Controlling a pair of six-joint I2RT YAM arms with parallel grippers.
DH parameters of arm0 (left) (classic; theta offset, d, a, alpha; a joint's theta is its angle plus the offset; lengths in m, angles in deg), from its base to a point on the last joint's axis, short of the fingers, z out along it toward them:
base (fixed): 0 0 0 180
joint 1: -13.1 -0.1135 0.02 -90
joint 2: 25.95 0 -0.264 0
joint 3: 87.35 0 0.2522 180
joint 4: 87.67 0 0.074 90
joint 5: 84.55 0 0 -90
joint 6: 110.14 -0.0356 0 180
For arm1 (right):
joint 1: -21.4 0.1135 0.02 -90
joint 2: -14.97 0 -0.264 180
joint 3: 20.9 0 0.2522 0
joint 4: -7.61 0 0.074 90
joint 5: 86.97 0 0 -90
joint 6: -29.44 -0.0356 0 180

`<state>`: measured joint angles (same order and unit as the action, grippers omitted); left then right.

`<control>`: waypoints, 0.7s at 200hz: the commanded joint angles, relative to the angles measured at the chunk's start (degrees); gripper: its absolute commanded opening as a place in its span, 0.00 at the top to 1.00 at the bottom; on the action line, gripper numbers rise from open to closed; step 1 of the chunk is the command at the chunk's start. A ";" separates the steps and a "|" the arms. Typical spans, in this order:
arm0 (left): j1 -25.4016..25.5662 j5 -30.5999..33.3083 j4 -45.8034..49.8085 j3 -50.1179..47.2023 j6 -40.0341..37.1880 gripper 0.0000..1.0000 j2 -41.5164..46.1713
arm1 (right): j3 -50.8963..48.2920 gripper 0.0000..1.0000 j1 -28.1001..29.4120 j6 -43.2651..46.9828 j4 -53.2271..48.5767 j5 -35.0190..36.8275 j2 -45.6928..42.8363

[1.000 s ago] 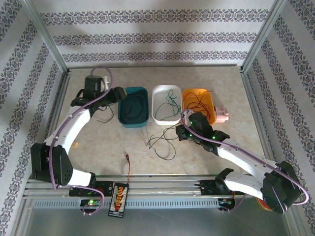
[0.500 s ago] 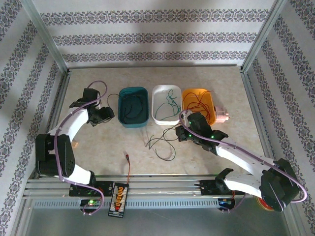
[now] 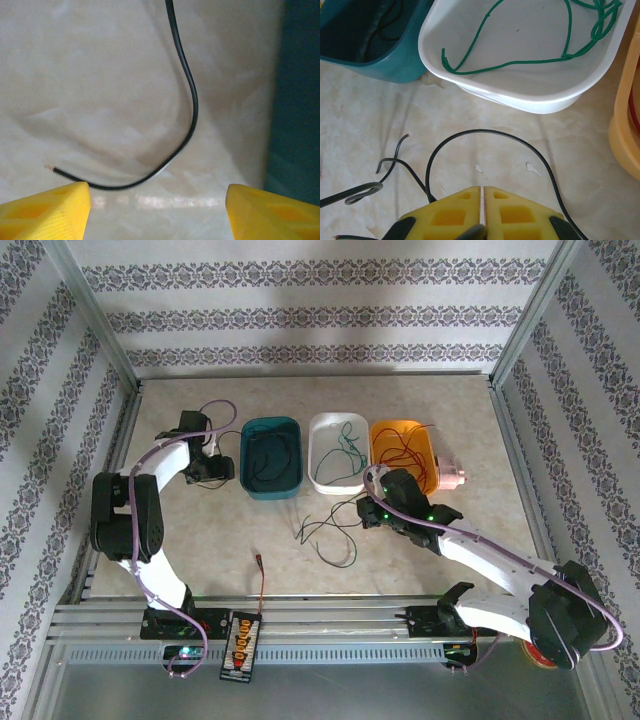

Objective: Untangle the cables

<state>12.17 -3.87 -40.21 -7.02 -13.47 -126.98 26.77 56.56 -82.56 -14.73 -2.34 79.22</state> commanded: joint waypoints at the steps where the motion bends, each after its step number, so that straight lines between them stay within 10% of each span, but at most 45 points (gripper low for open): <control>1: -0.87 0.60 2.77 1.81 -3.78 0.28 -1.61 | 0.98 0.93 0.70 1.41 -0.39 0.53 0.77; 84: -0.74 3.62 5.07 1.91 -5.21 0.32 -7.18 | 1.16 0.93 0.42 1.42 -0.03 0.16 1.68; 140: 0.99 9.20 8.65 1.63 -4.74 0.67 -7.49 | 0.54 0.93 -0.14 0.72 0.41 0.71 1.14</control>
<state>12.39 1.83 -37.68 -5.55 -17.90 -132.82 26.77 56.54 -81.97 -14.69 -2.34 80.40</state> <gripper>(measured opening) 0.390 0.074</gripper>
